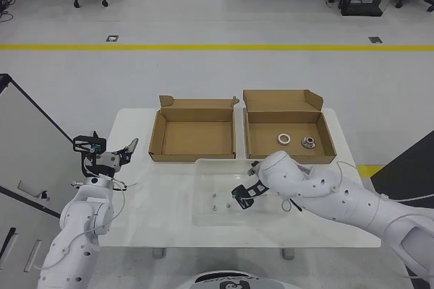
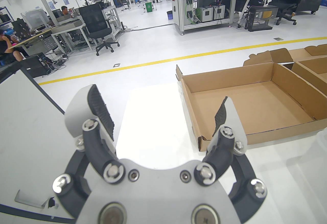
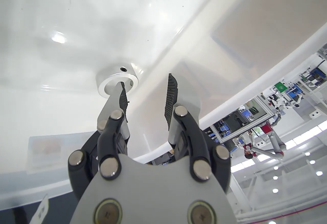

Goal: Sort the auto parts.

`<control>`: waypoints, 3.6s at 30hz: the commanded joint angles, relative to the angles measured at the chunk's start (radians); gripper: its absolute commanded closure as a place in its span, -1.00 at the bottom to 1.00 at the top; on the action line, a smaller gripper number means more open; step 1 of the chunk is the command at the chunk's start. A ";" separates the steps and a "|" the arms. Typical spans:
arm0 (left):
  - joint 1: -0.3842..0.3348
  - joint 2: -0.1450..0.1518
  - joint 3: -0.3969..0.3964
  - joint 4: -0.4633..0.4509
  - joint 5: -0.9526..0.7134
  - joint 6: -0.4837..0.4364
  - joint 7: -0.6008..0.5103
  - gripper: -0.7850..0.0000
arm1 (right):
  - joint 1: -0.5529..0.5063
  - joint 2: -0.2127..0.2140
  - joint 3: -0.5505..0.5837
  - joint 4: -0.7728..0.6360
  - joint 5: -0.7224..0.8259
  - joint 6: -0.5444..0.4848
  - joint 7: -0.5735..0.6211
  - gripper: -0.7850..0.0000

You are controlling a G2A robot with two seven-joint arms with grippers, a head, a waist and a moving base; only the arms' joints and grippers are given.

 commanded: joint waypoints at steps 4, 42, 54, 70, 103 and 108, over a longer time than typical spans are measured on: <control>0.000 0.000 0.000 0.000 0.000 0.000 0.000 -1.00 | 0.016 -0.006 -0.030 0.009 -0.012 0.005 0.005 0.10; 0.000 0.000 0.000 0.000 0.000 0.000 0.000 -1.00 | 0.077 -0.048 -0.107 0.059 0.041 -0.063 -0.063 0.07; 0.000 0.000 0.000 0.000 0.000 0.000 0.000 -1.00 | 0.066 -0.038 -0.107 0.032 0.094 -0.063 -0.063 0.04; 0.000 0.000 0.000 0.000 0.000 0.000 0.000 -1.00 | 0.099 -0.025 -0.107 0.065 0.232 -0.063 -0.078 0.05; 0.000 0.000 0.000 0.000 0.000 0.000 0.000 -1.00 | 0.086 -0.055 -0.107 0.081 0.259 -0.063 -0.063 0.07; 0.000 0.000 0.000 0.000 0.000 0.000 0.000 -1.00 | 0.086 -0.056 -0.107 0.088 0.261 -0.063 -0.063 0.08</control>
